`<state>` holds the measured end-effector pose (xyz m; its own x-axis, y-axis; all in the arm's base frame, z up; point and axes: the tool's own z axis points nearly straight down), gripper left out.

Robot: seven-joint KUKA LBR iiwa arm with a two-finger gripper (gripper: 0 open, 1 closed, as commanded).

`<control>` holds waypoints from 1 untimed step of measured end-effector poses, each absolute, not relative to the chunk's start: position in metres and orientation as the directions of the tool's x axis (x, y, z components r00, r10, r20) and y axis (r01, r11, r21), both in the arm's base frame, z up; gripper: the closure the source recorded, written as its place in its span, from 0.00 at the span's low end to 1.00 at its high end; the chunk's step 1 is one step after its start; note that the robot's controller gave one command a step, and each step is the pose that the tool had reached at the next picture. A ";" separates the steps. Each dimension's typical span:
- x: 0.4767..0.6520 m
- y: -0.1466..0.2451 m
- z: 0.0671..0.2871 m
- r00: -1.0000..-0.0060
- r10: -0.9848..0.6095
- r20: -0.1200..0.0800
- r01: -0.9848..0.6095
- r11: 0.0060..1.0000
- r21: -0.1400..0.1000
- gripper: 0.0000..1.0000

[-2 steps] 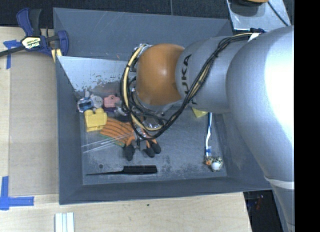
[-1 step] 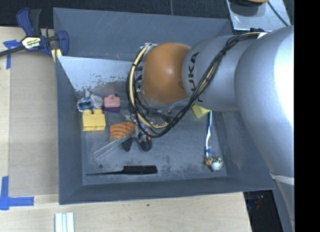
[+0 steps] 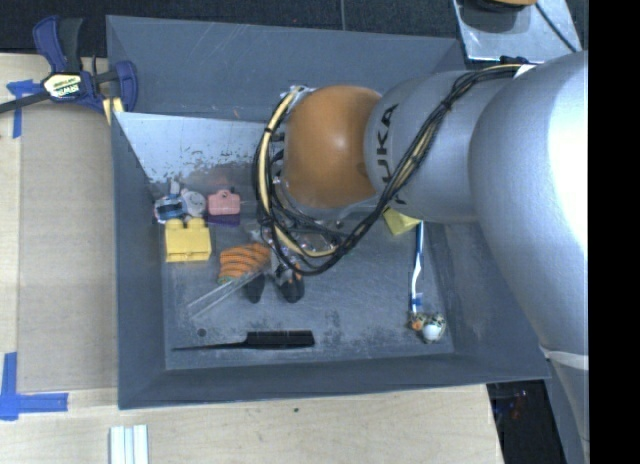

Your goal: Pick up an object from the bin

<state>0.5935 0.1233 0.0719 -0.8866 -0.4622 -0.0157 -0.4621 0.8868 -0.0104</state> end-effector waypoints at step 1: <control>0.591 0.123 0.093 -0.887 -0.462 -0.007 -0.462 0.887 -0.008 1.00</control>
Offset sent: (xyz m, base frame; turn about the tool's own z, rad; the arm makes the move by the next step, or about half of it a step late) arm -0.0023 -0.0003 0.0183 -0.0004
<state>0.5907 0.1227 0.0925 -0.8868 -0.4621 -0.0066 -0.4620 0.8868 -0.0084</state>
